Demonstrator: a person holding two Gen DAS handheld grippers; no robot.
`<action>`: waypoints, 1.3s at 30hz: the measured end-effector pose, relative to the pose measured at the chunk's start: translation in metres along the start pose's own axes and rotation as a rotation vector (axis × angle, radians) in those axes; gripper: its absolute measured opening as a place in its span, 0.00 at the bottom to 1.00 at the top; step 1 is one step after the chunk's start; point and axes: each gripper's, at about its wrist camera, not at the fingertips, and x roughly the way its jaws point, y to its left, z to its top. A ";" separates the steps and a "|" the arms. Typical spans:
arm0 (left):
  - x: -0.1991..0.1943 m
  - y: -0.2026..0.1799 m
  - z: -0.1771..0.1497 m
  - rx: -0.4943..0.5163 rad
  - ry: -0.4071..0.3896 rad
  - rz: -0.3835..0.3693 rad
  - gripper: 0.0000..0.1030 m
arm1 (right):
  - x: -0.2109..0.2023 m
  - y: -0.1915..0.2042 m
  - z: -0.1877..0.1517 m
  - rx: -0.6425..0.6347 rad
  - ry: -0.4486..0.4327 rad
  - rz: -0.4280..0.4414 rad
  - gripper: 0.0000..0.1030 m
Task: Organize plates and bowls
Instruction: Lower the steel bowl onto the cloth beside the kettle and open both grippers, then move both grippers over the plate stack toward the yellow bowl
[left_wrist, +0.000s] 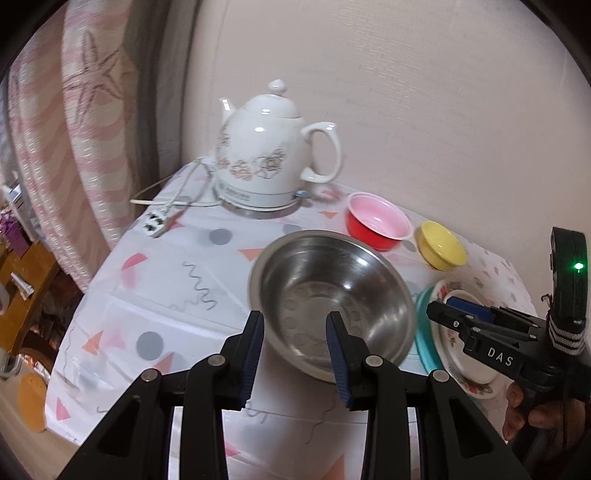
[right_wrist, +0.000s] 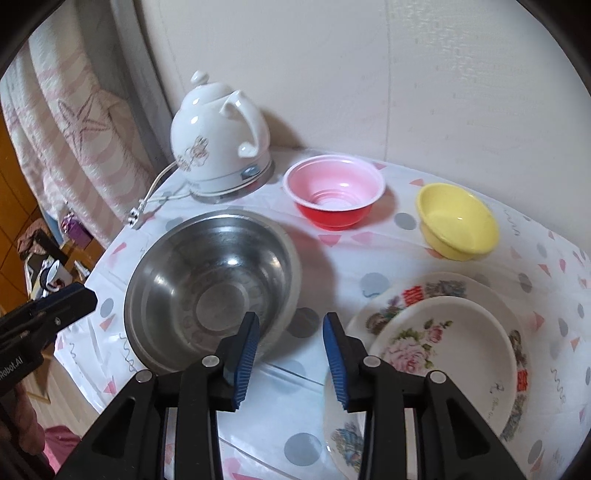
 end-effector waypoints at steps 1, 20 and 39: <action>0.001 -0.003 0.000 0.007 0.002 -0.008 0.35 | -0.002 -0.003 0.000 0.010 -0.004 -0.007 0.35; 0.019 -0.072 0.002 0.110 0.069 -0.091 0.45 | -0.043 -0.085 -0.015 0.197 -0.049 -0.095 0.37; 0.079 -0.189 0.034 0.139 0.142 -0.133 0.52 | -0.045 -0.190 0.002 0.213 -0.039 -0.054 0.37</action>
